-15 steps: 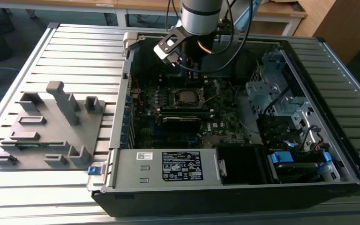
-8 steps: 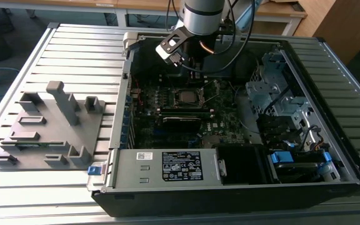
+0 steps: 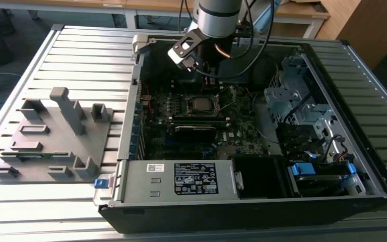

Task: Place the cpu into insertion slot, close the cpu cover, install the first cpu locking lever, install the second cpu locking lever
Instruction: 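Close the cpu cover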

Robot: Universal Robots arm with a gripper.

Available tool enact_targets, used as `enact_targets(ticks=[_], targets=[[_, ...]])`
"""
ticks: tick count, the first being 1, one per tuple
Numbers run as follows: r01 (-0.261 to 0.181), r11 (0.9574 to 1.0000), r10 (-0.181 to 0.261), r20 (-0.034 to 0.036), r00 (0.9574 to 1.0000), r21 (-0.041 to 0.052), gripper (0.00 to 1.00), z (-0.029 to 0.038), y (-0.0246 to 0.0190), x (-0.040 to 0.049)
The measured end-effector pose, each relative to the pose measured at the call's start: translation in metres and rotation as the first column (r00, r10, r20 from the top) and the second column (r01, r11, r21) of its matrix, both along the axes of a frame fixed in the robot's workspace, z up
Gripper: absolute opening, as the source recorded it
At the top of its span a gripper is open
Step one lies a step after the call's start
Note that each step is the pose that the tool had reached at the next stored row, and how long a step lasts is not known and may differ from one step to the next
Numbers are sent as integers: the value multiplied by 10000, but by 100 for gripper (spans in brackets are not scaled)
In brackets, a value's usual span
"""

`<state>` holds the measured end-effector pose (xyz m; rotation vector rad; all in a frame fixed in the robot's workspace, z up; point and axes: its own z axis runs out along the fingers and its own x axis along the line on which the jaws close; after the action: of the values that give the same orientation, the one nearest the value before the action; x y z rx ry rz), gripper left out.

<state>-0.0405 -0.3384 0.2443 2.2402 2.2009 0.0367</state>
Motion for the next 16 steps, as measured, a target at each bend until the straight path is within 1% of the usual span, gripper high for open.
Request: enact_targets(ticks=[16], targets=[[2,10000,-2,0,10000,-1,10,-2,2,51]])
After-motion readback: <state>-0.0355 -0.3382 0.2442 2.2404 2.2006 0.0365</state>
